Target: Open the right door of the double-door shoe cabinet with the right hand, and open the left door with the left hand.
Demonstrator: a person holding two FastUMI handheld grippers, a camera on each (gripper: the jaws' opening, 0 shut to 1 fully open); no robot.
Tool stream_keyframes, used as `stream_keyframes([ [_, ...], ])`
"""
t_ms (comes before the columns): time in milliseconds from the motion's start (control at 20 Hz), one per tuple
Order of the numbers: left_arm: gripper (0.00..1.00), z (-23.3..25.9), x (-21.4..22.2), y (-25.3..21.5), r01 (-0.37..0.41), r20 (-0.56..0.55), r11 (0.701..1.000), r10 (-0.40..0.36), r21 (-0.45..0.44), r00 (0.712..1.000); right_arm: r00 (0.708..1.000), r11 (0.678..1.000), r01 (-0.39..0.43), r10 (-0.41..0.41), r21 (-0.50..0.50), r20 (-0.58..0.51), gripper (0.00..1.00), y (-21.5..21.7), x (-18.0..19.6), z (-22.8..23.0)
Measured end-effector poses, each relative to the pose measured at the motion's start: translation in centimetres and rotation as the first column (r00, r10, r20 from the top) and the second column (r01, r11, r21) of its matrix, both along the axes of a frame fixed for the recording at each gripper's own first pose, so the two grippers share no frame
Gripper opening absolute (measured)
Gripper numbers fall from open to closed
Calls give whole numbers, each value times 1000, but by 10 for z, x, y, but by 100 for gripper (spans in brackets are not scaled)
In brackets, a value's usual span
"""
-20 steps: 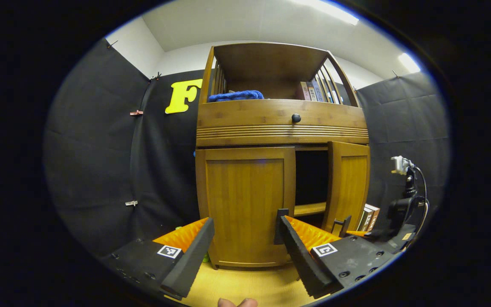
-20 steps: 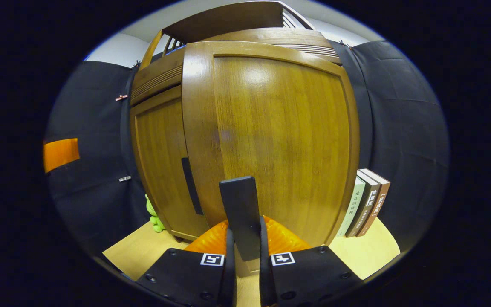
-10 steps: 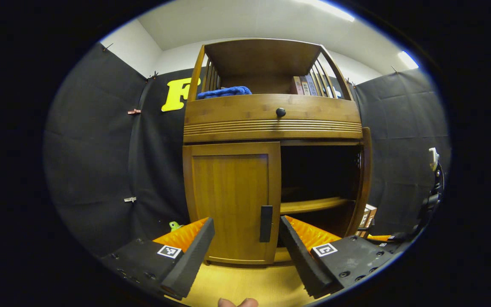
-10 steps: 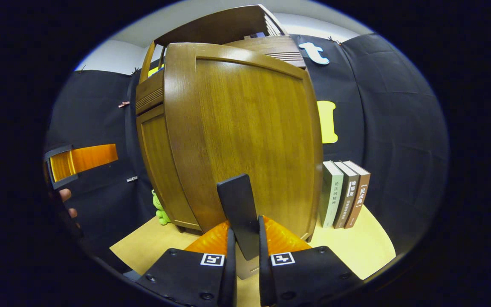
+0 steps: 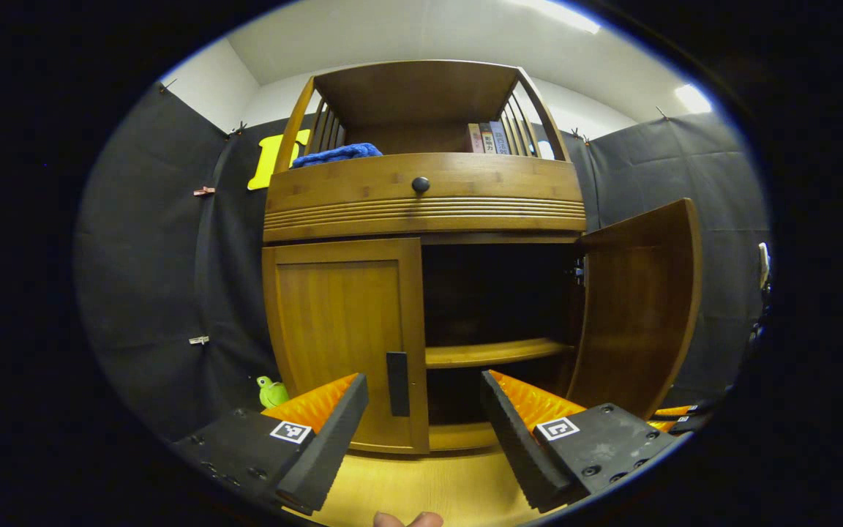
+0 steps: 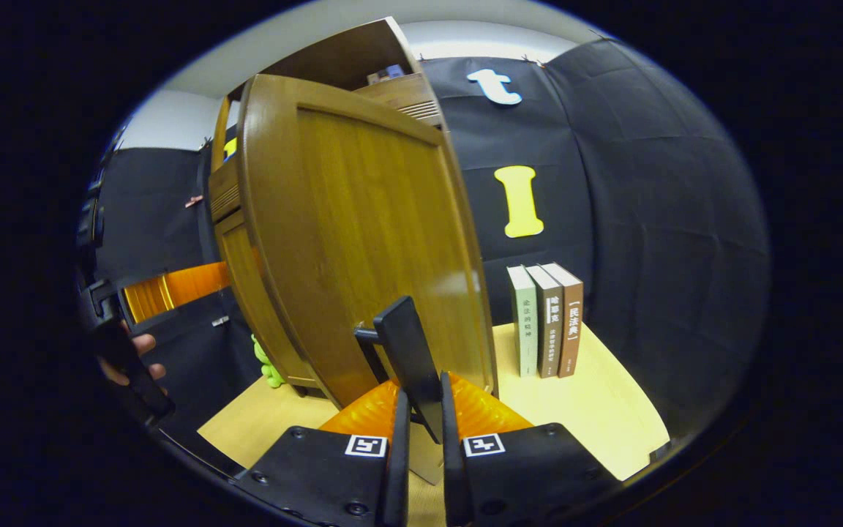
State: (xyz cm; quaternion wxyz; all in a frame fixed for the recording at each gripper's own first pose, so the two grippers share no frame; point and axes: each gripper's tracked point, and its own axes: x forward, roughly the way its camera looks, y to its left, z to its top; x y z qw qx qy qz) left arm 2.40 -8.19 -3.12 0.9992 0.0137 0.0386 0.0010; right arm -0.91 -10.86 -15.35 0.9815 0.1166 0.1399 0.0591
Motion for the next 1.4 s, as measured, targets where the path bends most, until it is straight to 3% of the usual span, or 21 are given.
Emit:
stream_keyframes([
  [300, 96, 4, 9, -29, 6, 1, 1000, -6, 5, 1000, 997, 997, 57, -54, -50, 55, 18, -61, -4, 18],
  [550, 98, 10, 18, -41, -9, 11, 1000, 9, 0, 1000, 993, 982, 81, -63, -173, 103, 18, -96, -6, 31],
  [600, 98, 11, 19, -43, -11, 13, 1000, 11, -1, 1000, 993, 983, 71, -54, -170, 104, 4, -97, -6, 33],
  [650, 98, 11, 20, -45, -12, 13, 1000, 12, -4, 1000, 993, 985, 61, -44, -162, 106, 13, -95, -6, 35],
  [700, 96, 9, 20, -47, -12, 11, 1000, 12, -5, 1000, 994, 984, 57, -40, -166, 104, 15, -95, -8, 36],
  [800, 98, 7, 22, -48, -12, 4, 1000, 12, -4, 1000, 994, 981, 40, -19, -192, 107, 14, -94, -11, 37],
  [850, 98, 7, 22, -48, -12, 4, 1000, 12, -2, 1000, 994, 978, 33, -12, -205, 105, 5, -93, -14, 39],
  [900, 98, 5, 23, -48, -11, 0, 1000, 11, -1, 1000, 994, 976, 36, -14, -215, 106, 15, -94, -17, 40],
  [950, 98, 4, 24, -47, -10, -4, 1000, 10, -1, 1000, 994, 974, 44, -20, -221, 110, 5, -97, -23, 45],
  [1050, 96, 2, 26, -45, -6, -6, 1000, 6, 1, 1000, 992, 974, 72, -47, -215, 119, 24, -102, -31, 51],
  [1100, 96, 0, 27, -43, -5, -6, 1000, 5, 4, 1000, 989, 974, 93, -67, -207, 129, 20, -106, -35, 57],
  [1250, 98, -5, 34, -38, 6, -16, 1000, -6, 1, 1000, 986, 970, 133, -108, -203, 130, 63, -110, -48, 64],
  [1350, 96, -9, 39, -32, 12, -22, 1000, -12, -5, 1000, 972, 956, 207, -176, -210, 157, 92, -119, -53, 78],
  [1400, 96, -11, 43, -29, 15, -23, 1000, -15, -5, 1000, 966, 957, 216, -180, -193, 187, 100, -111, -57, 91],
])
